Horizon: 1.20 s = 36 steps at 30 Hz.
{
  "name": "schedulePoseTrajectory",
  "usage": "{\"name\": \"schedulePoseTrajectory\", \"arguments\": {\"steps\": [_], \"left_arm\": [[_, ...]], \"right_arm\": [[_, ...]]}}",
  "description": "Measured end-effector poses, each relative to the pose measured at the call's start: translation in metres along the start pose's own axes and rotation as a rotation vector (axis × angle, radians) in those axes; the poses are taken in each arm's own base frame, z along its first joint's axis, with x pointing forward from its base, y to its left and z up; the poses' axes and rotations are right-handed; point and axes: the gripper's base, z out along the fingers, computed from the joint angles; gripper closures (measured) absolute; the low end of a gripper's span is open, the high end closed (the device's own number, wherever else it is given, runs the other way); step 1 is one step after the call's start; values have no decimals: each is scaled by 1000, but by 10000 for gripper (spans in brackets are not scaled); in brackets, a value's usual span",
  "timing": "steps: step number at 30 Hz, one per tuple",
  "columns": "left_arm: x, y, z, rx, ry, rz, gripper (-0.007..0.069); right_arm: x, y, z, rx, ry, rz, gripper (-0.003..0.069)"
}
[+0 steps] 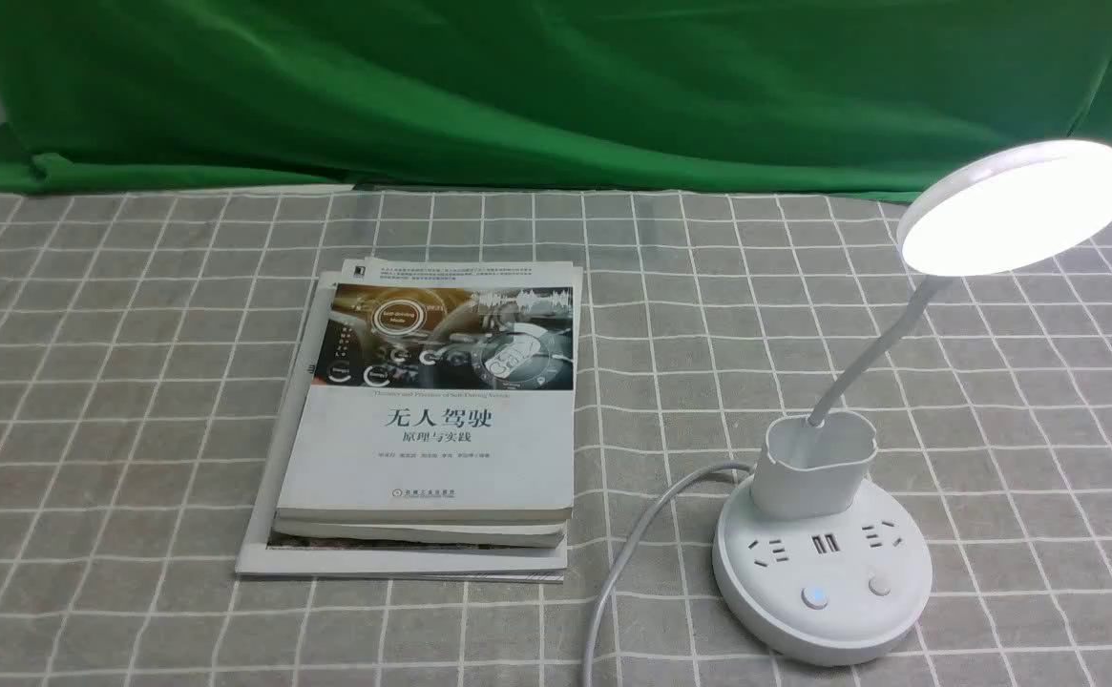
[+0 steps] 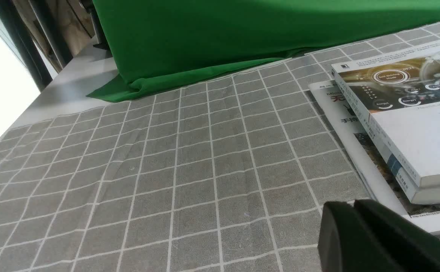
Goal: Turn off the desk lamp on the grey coffee tablecloth by hand.
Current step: 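Press the power button on the lamp base to turn the lamp off with the right gripper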
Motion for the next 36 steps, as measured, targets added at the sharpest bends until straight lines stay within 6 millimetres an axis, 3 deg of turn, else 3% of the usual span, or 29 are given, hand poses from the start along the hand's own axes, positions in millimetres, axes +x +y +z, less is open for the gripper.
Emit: {"name": "schedulePoseTrajectory", "arguments": {"steps": [4, 25, 29, 36], "left_arm": [[0, 0, 0, 0, 0, 0, 604], [0, 0, 0, 0, 0, 0, 604], [0, 0, 0, 0, 0, 0, 604], [0, 0, 0, 0, 0, 0, 604]], "right_arm": [[0, 0, 0, 0, -3, 0, 603], [-46, -7, -13, 48, -530, 115, 603], [-49, -7, -13, 44, -532, 131, 604], [-107, -14, -11, 28, -443, 159, 603]]}}
